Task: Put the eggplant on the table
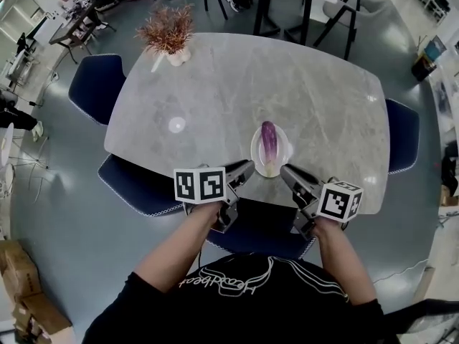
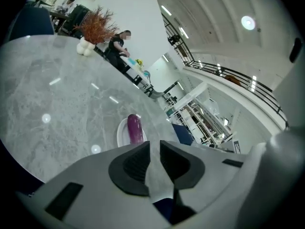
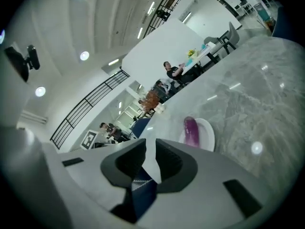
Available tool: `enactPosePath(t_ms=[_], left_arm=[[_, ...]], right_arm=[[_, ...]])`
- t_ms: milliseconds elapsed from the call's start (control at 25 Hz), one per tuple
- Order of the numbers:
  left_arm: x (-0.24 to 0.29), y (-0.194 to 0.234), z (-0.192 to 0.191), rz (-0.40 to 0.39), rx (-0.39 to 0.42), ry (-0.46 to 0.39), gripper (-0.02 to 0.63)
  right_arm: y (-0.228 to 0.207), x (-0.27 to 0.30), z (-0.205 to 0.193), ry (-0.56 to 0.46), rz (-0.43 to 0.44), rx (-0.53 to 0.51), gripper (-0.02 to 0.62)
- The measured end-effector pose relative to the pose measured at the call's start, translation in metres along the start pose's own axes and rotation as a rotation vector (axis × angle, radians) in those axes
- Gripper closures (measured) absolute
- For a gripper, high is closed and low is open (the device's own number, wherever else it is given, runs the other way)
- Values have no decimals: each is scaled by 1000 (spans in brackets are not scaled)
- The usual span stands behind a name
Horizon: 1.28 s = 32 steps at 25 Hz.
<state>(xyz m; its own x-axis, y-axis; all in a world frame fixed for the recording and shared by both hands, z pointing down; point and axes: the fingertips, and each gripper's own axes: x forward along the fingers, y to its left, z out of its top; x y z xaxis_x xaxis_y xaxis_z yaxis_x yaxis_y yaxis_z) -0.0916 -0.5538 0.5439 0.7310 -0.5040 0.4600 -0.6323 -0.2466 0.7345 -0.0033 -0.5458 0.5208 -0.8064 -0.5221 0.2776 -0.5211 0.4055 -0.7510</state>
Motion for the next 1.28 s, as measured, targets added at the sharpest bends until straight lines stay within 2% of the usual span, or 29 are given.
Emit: enactPosePath(t_ms=[80, 120, 280, 440, 480, 760, 920, 1080, 1280], left_arm=[[-17, -16, -3, -17, 51, -34, 584], [-25, -25, -5, -37, 69, -53, 598], [-63, -75, -21, -164, 153, -106, 598], [-98, -115, -44, -235, 275, -125, 598], [-106, -123, -51, -250, 305, -129, 598], [-148, -174, -120, -391, 420, -90, 598], [-166, -195, -148, -459, 442, -86, 598], [-176, -207, -166, -471, 469, -84, 598], [-180, -216, -185, -487, 420, -91, 598]], right_arm=[[25, -11, -1, -16, 50, -32, 526], [39, -17, -3, -22, 78, -46, 526], [94, -44, -18, -40, 221, -73, 528], [129, -71, -41, -39, 250, -179, 557], [136, -78, -47, -41, 262, -194, 589], [179, -129, -99, -26, 338, -220, 589], [187, -156, -117, -44, 338, -215, 589], [190, -174, -128, -54, 315, -240, 589], [200, -189, -149, 3, 289, -329, 589]])
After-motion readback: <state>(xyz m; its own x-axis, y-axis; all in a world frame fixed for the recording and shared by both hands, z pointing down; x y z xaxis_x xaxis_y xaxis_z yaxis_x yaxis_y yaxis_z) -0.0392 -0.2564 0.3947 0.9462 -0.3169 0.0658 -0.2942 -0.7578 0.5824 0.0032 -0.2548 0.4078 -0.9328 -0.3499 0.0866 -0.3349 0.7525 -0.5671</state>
